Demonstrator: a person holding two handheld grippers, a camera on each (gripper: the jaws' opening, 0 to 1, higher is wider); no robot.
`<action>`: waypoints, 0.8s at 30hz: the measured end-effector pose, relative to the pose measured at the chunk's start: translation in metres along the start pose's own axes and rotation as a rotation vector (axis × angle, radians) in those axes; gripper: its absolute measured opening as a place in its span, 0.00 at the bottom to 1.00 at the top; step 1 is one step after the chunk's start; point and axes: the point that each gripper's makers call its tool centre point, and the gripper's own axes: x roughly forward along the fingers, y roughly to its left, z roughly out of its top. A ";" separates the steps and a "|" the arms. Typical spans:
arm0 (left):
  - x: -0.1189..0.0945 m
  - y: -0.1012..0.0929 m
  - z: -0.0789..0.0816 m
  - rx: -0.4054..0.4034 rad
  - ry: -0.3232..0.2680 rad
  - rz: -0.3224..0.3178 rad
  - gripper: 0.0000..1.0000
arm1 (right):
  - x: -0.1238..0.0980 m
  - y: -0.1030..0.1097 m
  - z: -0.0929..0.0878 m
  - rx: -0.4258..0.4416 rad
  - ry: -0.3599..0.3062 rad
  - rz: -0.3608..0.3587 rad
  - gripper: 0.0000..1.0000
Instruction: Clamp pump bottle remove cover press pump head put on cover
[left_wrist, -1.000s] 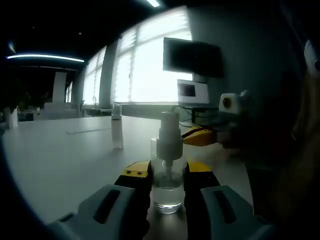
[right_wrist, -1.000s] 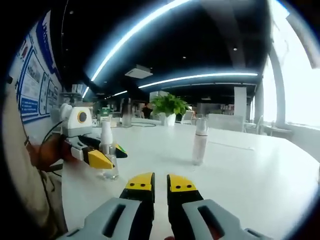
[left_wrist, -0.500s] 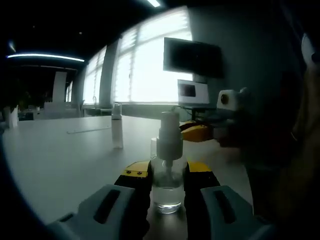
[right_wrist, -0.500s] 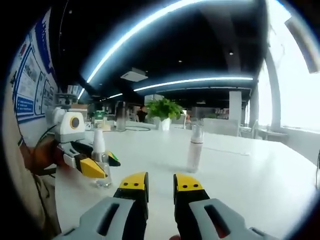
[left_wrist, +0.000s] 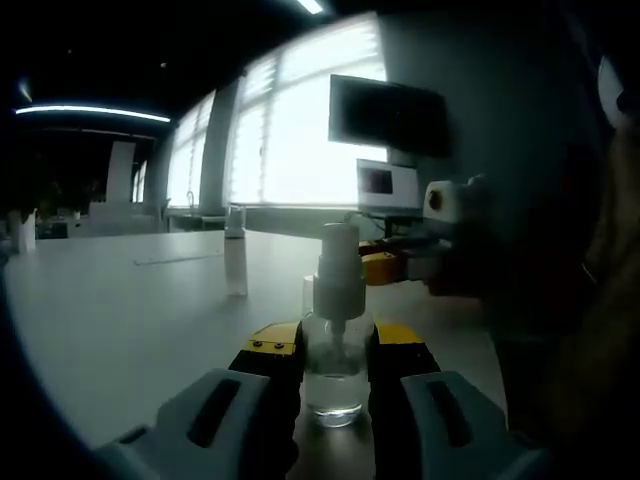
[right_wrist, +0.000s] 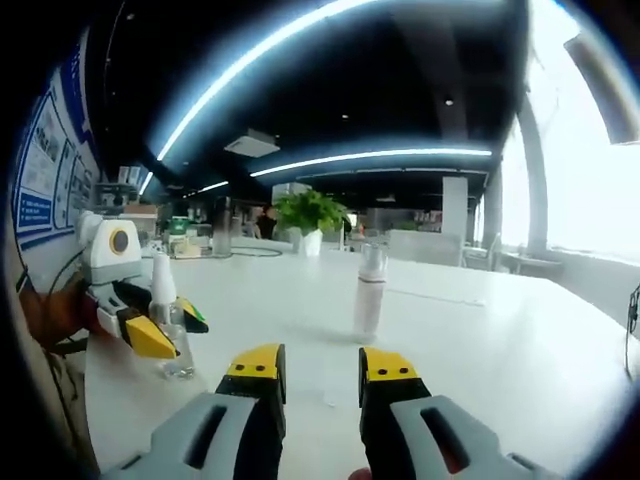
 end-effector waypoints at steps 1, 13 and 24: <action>0.000 0.000 0.000 -0.002 0.000 0.000 0.16 | 0.001 -0.001 0.000 0.016 -0.004 -0.005 0.24; 0.000 0.003 -0.001 -0.002 0.001 0.001 0.16 | 0.012 0.002 -0.007 0.004 0.028 0.004 0.27; 0.001 0.003 -0.001 -0.003 0.001 0.000 0.16 | 0.023 -0.008 -0.019 0.012 0.062 -0.018 0.29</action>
